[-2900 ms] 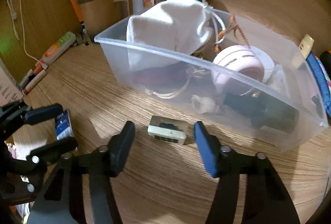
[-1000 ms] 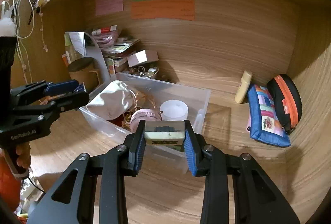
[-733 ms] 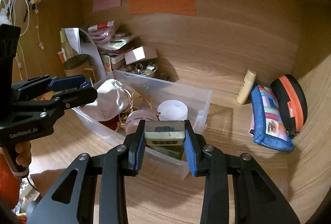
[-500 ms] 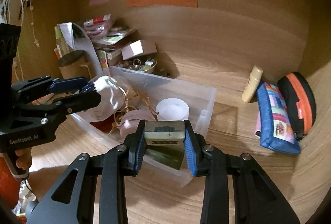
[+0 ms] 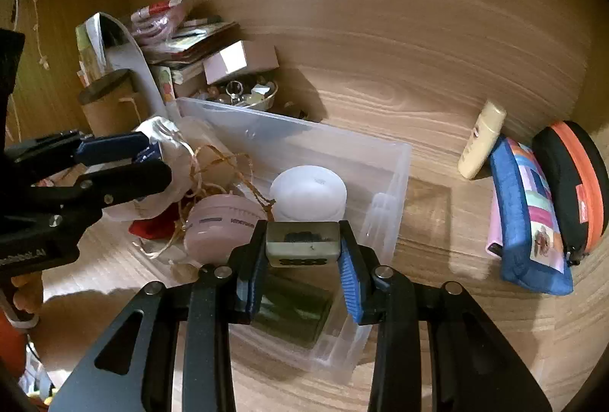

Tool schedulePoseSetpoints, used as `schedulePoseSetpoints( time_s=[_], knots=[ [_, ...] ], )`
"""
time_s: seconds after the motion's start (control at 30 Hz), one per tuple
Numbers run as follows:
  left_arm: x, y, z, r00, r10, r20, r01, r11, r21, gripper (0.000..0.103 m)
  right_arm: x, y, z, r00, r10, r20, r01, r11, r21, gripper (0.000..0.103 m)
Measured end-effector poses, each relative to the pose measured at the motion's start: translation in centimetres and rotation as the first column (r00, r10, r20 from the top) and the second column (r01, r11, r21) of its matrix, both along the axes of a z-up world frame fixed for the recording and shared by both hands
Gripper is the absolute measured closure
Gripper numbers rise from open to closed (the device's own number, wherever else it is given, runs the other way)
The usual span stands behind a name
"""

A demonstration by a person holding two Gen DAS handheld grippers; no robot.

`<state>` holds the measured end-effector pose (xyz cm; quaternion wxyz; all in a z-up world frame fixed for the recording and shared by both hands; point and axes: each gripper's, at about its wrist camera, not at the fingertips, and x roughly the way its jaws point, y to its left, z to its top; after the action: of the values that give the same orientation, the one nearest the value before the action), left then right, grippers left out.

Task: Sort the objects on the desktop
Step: 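Carry the blue card and grey device over the plastic box, then open both tools to drop the card and device into the box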

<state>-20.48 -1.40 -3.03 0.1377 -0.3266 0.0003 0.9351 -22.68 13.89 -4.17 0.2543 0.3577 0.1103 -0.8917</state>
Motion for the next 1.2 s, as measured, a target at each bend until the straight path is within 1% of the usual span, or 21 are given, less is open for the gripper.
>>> schedulePoseSetpoints(
  time_s=[0.23,0.47,0.6,0.7,0.73,0.77,0.83,0.87,0.97,1.03,1.1,1.13,1.2],
  knots=[
    [-0.7,-0.1,-0.4,1.000,0.009,0.002,-0.009,1.000,0.001,0.055,-0.4,-0.7,-0.5,1.000,0.016,-0.018,-0.015,1.000,0.012,0.072],
    [-0.9,-0.3,-0.6,1.000,0.005,0.003,-0.005,1.000,0.012,0.055,-0.5,-0.8,-0.6,0.999,0.010,-0.051,-0.010,1.000,0.003,0.072],
    [-0.9,-0.4,-0.5,1.000,-0.009,-0.001,0.009,1.000,0.026,0.055,-0.5,-0.6,-0.6,0.998,0.014,-0.055,-0.015,1.000,-0.011,0.071],
    [-0.8,-0.4,-0.2,1.000,-0.013,-0.007,0.013,0.999,0.031,0.055,-0.4,-0.6,-0.5,0.997,0.007,-0.072,-0.008,1.000,-0.010,0.064],
    [-0.7,-0.4,-0.1,1.000,-0.013,-0.006,0.013,0.999,0.029,0.054,-0.4,-0.6,-0.5,0.997,0.001,-0.078,-0.001,1.000,-0.005,0.053],
    [-0.7,-0.4,0.0,1.000,-0.013,-0.005,0.013,1.000,0.026,0.054,-0.4,-0.6,-0.5,0.996,-0.003,-0.088,0.003,1.000,-0.002,0.050],
    [-0.5,-0.4,0.2,1.000,-0.010,-0.013,0.010,1.000,0.021,0.049,-0.3,-0.6,-0.3,0.995,-0.010,-0.102,0.010,1.000,0.003,0.042],
    [-0.3,-0.5,0.4,1.000,-0.005,-0.019,0.005,1.000,0.020,0.046,-0.2,-0.6,-0.2,0.994,-0.012,-0.109,0.012,1.000,0.005,0.041],
    [0.1,-0.6,0.9,0.999,0.003,-0.033,-0.003,1.000,0.019,0.044,0.0,-0.5,0.2,0.993,-0.016,-0.118,0.017,1.000,0.007,0.038],
    [0.5,-0.8,1.3,0.999,0.011,-0.046,-0.011,1.000,0.013,0.039,0.3,-0.5,0.5,0.992,-0.020,-0.127,0.022,1.000,0.010,0.034],
    [1.2,-0.9,1.8,0.997,0.026,-0.070,-0.026,1.000,0.002,0.031,0.6,-0.4,0.9,0.991,-0.024,-0.135,0.026,1.000,0.010,0.031],
    [1.6,-1.0,2.1,0.996,0.032,-0.080,-0.032,0.999,-0.003,0.030,0.8,-0.3,1.1,0.990,-0.027,-0.136,0.028,1.000,0.006,0.029],
    [2.3,-1.2,2.6,0.995,0.040,-0.094,-0.041,0.999,-0.003,0.025,1.2,-0.1,1.4,0.990,-0.036,-0.138,0.036,0.999,0.000,0.027]
  ],
)
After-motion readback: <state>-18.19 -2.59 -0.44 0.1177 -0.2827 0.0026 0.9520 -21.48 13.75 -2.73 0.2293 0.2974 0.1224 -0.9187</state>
